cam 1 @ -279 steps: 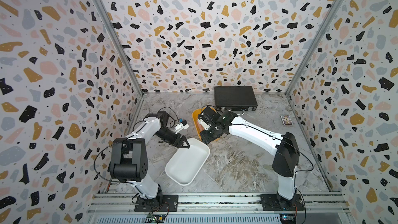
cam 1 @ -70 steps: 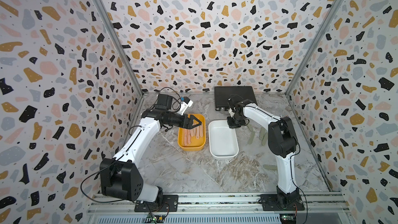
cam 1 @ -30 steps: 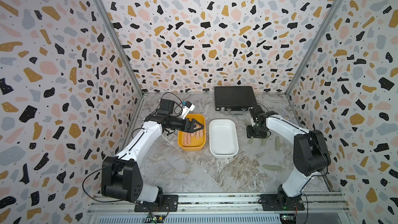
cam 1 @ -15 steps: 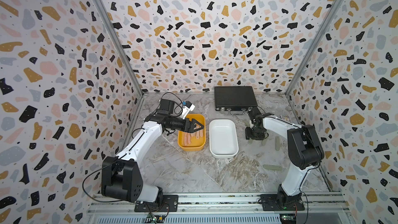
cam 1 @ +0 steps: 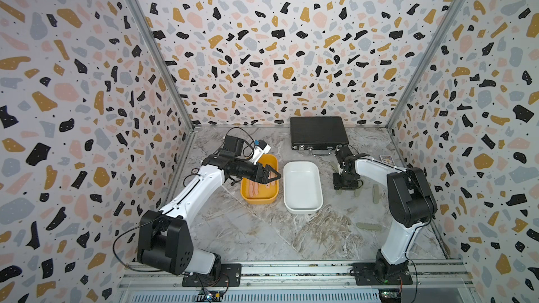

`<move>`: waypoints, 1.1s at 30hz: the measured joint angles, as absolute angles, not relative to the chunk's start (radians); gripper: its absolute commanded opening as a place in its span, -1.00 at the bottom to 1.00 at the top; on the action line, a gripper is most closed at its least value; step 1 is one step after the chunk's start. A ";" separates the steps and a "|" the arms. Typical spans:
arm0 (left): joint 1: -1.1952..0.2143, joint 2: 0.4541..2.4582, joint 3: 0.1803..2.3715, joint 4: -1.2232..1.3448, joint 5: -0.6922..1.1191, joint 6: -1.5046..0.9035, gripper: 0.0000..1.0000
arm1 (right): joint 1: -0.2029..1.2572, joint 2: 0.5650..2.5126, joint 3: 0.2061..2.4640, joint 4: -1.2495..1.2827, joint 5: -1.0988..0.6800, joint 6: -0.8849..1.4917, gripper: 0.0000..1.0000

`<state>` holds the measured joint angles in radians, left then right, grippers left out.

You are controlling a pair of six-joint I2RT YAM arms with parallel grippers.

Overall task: Place the fruit knives into the storage box by color
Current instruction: Pick up the fruit knife from the center of the board.

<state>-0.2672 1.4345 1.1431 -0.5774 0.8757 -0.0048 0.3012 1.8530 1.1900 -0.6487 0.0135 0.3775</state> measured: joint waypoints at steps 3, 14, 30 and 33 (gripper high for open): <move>-0.267 1.435 1.143 -0.577 0.873 -0.001 0.73 | 0.301 1.853 1.188 -0.645 0.013 0.375 -0.36; -0.267 1.435 1.143 -0.577 0.873 0.007 0.73 | 0.296 1.840 1.171 -0.633 -0.012 0.360 -0.50; -0.290 1.435 1.143 -0.577 0.877 0.007 0.74 | 0.356 1.821 1.149 -0.640 -0.083 0.358 -0.50; -0.300 1.436 1.141 -0.577 0.877 0.007 0.74 | 0.370 1.821 1.149 -0.643 -0.083 0.358 -0.47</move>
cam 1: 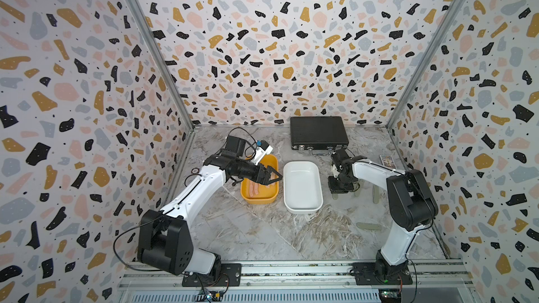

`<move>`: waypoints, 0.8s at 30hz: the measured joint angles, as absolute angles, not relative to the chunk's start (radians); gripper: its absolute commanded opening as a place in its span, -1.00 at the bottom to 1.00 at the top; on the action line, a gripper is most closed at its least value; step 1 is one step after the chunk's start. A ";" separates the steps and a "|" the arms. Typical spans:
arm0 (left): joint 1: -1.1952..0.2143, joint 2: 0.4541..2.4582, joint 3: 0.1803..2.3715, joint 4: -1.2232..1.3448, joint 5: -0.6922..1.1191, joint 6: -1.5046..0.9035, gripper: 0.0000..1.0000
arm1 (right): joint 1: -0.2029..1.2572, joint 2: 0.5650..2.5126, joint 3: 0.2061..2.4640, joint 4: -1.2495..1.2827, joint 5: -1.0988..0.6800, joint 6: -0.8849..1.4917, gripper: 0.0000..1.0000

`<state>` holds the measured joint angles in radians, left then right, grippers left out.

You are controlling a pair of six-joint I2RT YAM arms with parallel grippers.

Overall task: Place the fruit knives into the storage box by color
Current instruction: Pick up the fruit knife from the center of the board.

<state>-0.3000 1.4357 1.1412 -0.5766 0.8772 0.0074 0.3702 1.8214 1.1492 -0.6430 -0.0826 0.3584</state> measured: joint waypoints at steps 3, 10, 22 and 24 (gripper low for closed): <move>-0.305 1.436 1.139 -0.578 0.876 0.008 0.75 | 0.377 1.821 1.149 -0.647 -0.081 0.359 -0.40; -0.304 1.437 1.139 -0.578 0.872 0.013 0.74 | 0.385 1.819 1.149 -0.656 -0.073 0.359 -0.25; -0.305 1.437 1.139 -0.578 0.859 0.015 0.74 | 0.407 1.797 1.120 -0.683 -0.035 0.359 -0.25; -0.305 1.438 1.139 -0.578 0.855 0.015 0.74 | 0.410 1.793 1.115 -0.683 -0.031 0.359 -0.25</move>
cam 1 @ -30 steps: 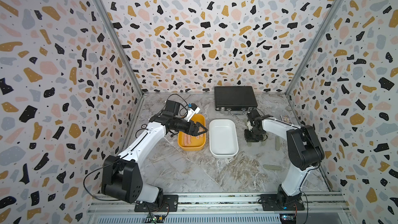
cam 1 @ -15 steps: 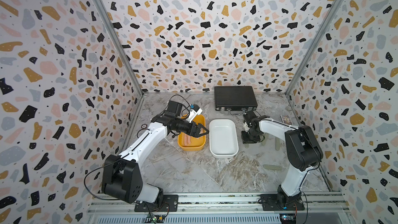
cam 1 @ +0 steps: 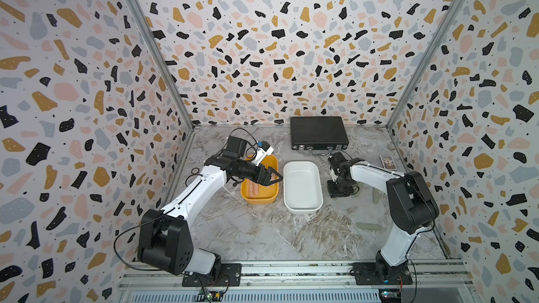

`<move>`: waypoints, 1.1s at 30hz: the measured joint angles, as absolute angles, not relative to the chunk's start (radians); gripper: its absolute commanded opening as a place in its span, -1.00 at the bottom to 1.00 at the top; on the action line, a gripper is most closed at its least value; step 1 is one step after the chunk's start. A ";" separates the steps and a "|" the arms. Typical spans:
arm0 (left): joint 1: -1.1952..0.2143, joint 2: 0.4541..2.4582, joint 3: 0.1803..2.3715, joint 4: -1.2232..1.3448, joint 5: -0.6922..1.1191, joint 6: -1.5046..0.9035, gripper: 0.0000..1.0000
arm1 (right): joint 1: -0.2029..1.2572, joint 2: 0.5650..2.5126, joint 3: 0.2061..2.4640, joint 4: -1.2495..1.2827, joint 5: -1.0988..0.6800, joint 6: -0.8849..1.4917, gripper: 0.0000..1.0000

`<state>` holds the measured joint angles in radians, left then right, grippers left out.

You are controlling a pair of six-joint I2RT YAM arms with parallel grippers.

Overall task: Place the fruit knives into the storage box by color
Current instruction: Pick up the fruit knife from the center of the board.

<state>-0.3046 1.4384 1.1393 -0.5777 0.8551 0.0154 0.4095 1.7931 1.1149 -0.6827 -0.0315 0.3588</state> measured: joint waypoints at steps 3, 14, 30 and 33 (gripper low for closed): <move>-0.305 1.441 1.139 -0.578 0.854 0.015 0.75 | 0.412 1.792 1.113 -0.683 -0.027 0.359 -0.25; -0.305 1.445 1.139 -0.578 0.853 0.016 0.74 | 0.416 1.794 1.113 -0.684 -0.007 0.360 -0.45; -0.305 1.445 1.139 -0.579 0.842 0.016 0.73 | 0.418 1.786 1.135 -0.760 -0.011 0.357 -0.53; -0.305 1.445 1.139 -0.581 0.835 0.015 0.73 | 0.419 1.761 1.155 -0.788 -0.011 0.355 -0.54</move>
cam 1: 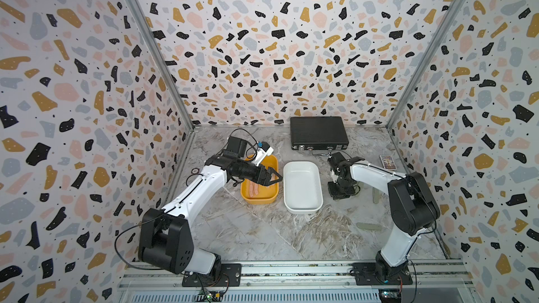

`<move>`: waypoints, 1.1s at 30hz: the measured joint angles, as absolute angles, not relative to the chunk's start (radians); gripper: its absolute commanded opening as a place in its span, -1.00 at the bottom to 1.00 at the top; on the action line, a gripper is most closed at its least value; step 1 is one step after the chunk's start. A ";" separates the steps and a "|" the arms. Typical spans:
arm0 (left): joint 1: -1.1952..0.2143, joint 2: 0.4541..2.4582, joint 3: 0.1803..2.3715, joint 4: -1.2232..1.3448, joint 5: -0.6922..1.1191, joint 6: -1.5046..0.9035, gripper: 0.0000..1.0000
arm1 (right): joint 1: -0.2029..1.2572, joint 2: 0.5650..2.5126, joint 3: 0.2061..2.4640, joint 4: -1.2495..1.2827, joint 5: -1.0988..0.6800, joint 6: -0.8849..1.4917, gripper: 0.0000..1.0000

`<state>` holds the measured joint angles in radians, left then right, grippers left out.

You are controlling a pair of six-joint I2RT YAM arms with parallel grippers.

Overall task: Place the fruit knives into the storage box by color
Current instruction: Pick up the fruit knife from the center of the board, then place the fruit knife in the storage box.

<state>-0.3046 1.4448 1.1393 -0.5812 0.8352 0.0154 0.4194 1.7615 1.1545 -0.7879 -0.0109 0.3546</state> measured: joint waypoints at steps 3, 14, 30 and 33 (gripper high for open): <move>-0.305 1.445 1.139 -0.582 0.829 0.015 0.73 | 0.419 1.731 1.180 -0.813 -0.011 0.353 -0.54; -0.268 1.441 1.142 -0.595 0.829 0.014 0.73 | 0.463 1.702 1.334 -0.905 -0.010 0.343 -0.55; -0.126 1.401 1.142 -0.598 0.879 -0.013 0.74 | 0.660 1.880 1.601 -0.931 -0.035 0.363 -0.54; -0.123 1.401 1.141 -0.596 0.883 -0.018 0.74 | 0.680 1.924 1.609 -0.919 -0.060 0.374 -0.54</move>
